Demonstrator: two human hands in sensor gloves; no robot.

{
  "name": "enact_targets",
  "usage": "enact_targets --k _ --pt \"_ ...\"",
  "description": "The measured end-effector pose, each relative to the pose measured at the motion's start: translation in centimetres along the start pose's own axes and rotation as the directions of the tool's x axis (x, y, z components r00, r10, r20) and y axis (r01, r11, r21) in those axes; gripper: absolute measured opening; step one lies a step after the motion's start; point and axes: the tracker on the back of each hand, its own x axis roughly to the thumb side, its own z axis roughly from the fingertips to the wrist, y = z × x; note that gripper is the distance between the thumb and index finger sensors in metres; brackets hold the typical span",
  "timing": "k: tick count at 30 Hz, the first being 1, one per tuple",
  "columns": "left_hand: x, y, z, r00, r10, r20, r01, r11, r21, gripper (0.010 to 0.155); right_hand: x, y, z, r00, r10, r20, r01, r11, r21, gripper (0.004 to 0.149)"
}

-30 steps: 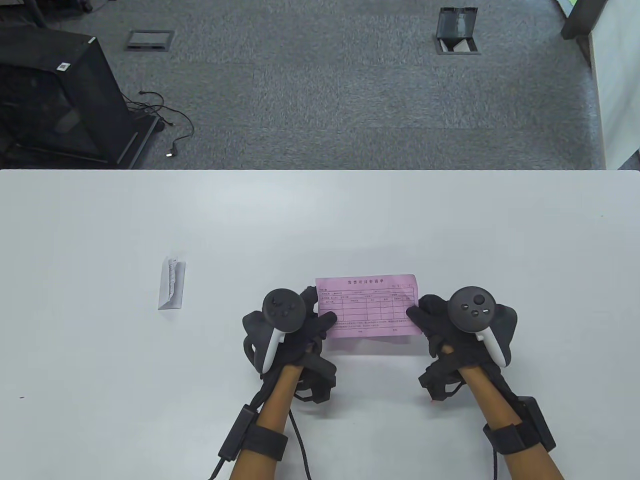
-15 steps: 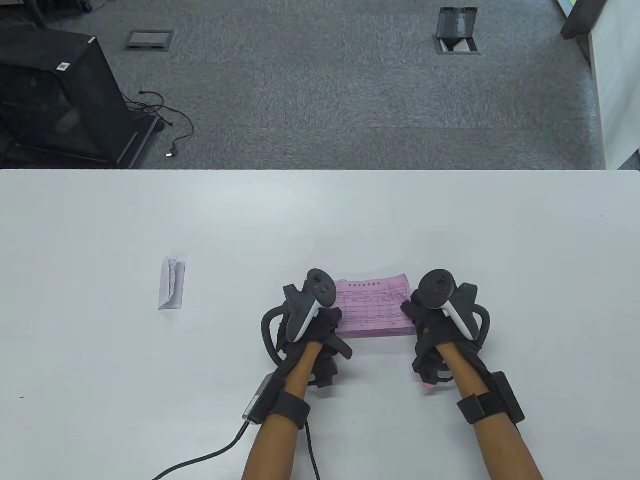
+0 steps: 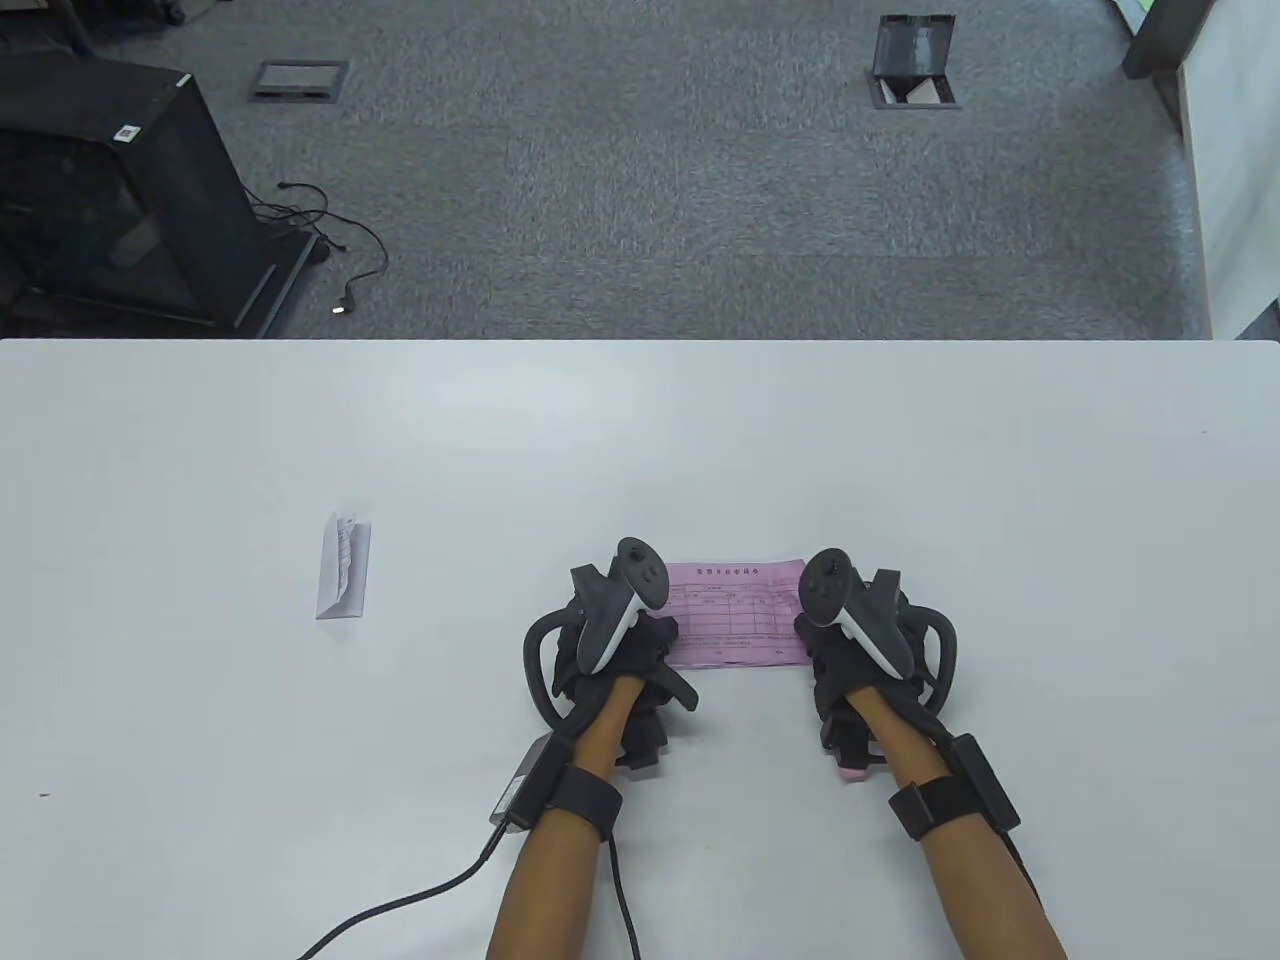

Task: Unfold folded invoices and stack

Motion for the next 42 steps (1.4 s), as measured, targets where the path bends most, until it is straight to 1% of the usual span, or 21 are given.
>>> enact_targets --k 1,4,8,10,15,19,20,23,25,27,29,31,34,38,39,42 --pt "-0.1 0.0 0.0 1.0 0.001 -0.004 -0.001 1.0 0.009 0.083 0.0 0.0 0.0 1.0 0.006 -0.004 -0.006 1.0 0.003 0.033" --pt "-0.3 0.2 -0.1 0.998 -0.063 -0.02 0.063 0.998 0.02 0.087 0.2 0.0 -0.1 0.999 0.051 -0.01 -0.051 0.999 0.006 0.034" --pt "-1.1 0.5 -0.3 0.996 -0.086 -0.032 0.086 0.996 0.0 0.091 -0.1 -0.1 -0.2 0.992 0.126 -0.026 -0.126 0.992 -0.002 0.052" --pt "-1.1 0.5 -0.3 0.996 -0.084 -0.027 0.084 0.996 0.0 0.091 -0.2 0.0 -0.3 0.993 0.117 -0.03 -0.118 0.993 -0.008 0.056" --pt "-0.9 0.3 -0.1 0.995 -0.101 -0.016 0.101 0.995 0.015 0.091 -0.6 0.2 -0.4 0.998 0.064 -0.008 -0.064 0.998 0.015 0.059" --pt "-0.9 0.0 0.4 0.993 -0.122 0.003 0.121 0.989 0.081 0.089 -1.0 0.3 -0.2 0.999 0.043 0.003 -0.043 0.999 0.024 0.063" --pt "-0.9 0.0 0.5 0.992 -0.126 0.004 0.126 0.989 0.081 0.089 -1.0 0.3 -0.2 0.999 0.037 0.01 -0.037 0.999 0.025 0.064" --pt "-1.1 0.3 1.3 0.993 -0.114 0.032 0.109 0.987 0.114 0.088 -1.5 0.1 0.3 0.998 -0.007 0.056 0.003 0.998 0.065 0.065" --pt "-1.7 0.9 1.8 0.994 -0.099 0.04 0.093 0.987 0.131 0.086 -2.1 -0.1 0.7 0.997 -0.044 0.07 0.037 0.995 0.091 0.066" --pt "-2.7 1.9 2.3 0.996 -0.091 0.026 0.086 0.986 0.143 0.086 -2.9 -0.6 1.3 0.993 -0.096 0.072 0.09 0.992 0.085 0.068" --pt "-4.1 3.1 2.8 0.996 -0.091 -0.011 0.091 0.981 0.17 0.085 -3.9 -1.2 1.9 0.99 -0.123 0.075 0.12 0.992 0.046 0.069" --pt "-5.9 4.4 3.2 0.997 -0.058 -0.056 0.069 0.974 0.215 0.084 -4.9 -1.8 2.7 0.986 -0.132 0.105 0.132 0.991 0.004 0.069" --pt "-9.2 6.0 3.4 0.985 0.009 -0.17 0.033 0.97 0.24 0.083 -6.5 -2.4 4.2 0.981 -0.131 0.143 0.136 0.99 -0.022 0.068" --pt "-14.6 7.3 2.5 0.954 0.093 -0.286 -0.019 0.968 0.25 0.085 -8.7 -2.7 6.3 0.977 -0.113 0.18 0.124 0.991 -0.055 0.068" --pt "-15.5 7.5 2.3 0.948 0.098 -0.303 -0.02 0.968 0.251 0.085 -9.0 -2.6 6.6 0.977 -0.114 0.183 0.127 0.99 -0.062 0.068" --pt "-19.1 8.0 0.9 0.919 0.138 -0.369 -0.04 0.965 0.261 0.089 -10.2 -2.1 7.7 0.971 -0.139 0.193 0.157 0.984 -0.079 0.068"
